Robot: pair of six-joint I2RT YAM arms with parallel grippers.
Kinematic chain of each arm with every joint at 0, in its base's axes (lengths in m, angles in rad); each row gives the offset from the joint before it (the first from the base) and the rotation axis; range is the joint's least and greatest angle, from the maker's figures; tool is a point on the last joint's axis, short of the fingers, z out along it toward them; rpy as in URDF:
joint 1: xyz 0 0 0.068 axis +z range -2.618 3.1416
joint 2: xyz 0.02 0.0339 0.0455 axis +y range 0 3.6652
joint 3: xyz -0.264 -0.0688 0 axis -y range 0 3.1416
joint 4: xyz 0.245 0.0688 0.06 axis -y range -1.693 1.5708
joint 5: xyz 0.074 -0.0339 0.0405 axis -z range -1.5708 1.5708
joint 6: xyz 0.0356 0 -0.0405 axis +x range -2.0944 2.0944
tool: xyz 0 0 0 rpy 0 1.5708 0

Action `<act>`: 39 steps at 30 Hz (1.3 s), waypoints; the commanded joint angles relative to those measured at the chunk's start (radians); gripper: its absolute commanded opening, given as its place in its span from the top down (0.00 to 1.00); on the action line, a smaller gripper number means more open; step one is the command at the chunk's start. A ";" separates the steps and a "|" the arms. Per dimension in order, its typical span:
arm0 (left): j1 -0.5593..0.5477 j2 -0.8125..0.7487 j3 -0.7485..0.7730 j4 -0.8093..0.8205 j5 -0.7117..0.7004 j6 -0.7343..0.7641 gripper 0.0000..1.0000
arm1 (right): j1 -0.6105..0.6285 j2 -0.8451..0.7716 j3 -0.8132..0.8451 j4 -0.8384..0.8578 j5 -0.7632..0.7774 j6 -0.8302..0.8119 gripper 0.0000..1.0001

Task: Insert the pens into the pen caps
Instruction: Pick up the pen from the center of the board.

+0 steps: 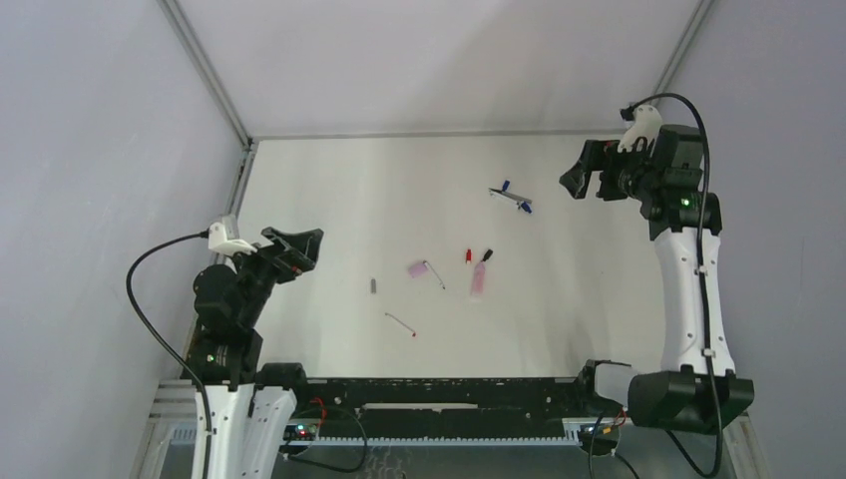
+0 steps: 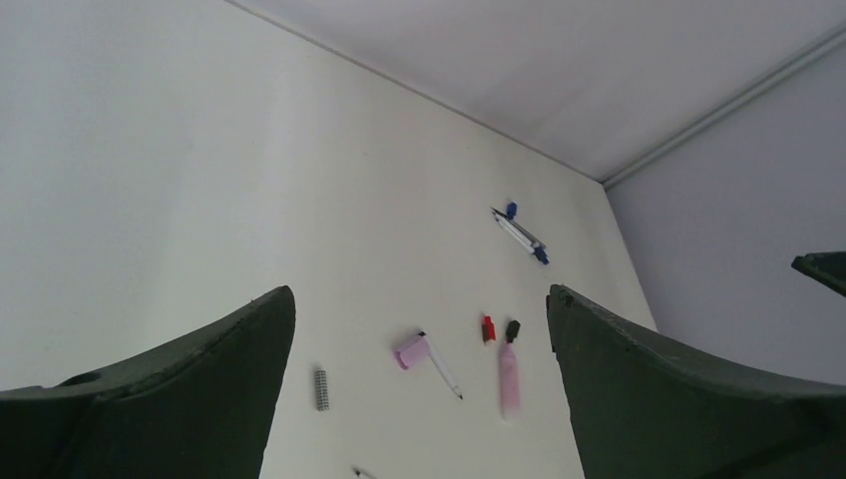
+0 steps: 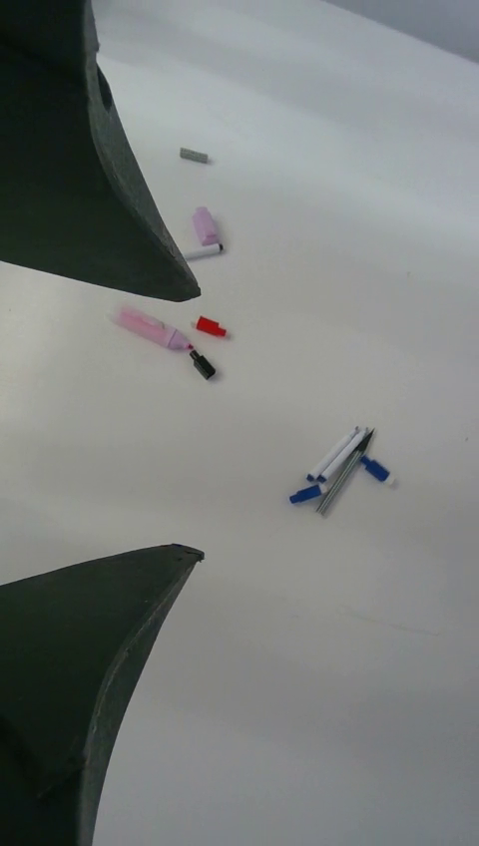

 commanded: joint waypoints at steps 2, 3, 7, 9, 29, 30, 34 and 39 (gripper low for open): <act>-0.044 -0.042 -0.026 -0.036 0.063 -0.056 0.00 | 0.038 -0.073 -0.007 0.036 -0.115 -0.037 0.01; -0.066 -0.047 -0.028 -0.043 0.055 -0.060 0.00 | 0.047 -0.078 -0.008 0.028 -0.162 -0.059 0.01; -0.228 -0.038 -0.031 -0.060 -0.041 -0.062 0.00 | 0.099 -0.081 -0.014 -0.052 -0.329 -0.237 0.01; -0.349 -0.008 -0.021 -0.071 -0.152 -0.055 0.01 | 0.139 -0.077 -0.029 -0.100 -0.375 -0.314 0.01; -0.726 0.546 -0.020 0.007 -0.491 -0.278 0.19 | 0.268 0.091 -0.170 -0.188 -0.306 -0.311 0.19; -0.725 0.575 -0.006 0.000 -0.487 -0.274 0.21 | 0.278 0.087 -0.185 -0.167 -0.306 -0.295 0.19; -0.726 0.691 0.043 -0.053 -0.472 -0.270 0.28 | 0.315 0.075 -0.222 -0.141 -0.285 -0.299 0.19; -0.725 0.761 0.058 -0.090 -0.543 -0.217 0.40 | 0.320 0.086 -0.257 -0.111 -0.332 -0.275 0.20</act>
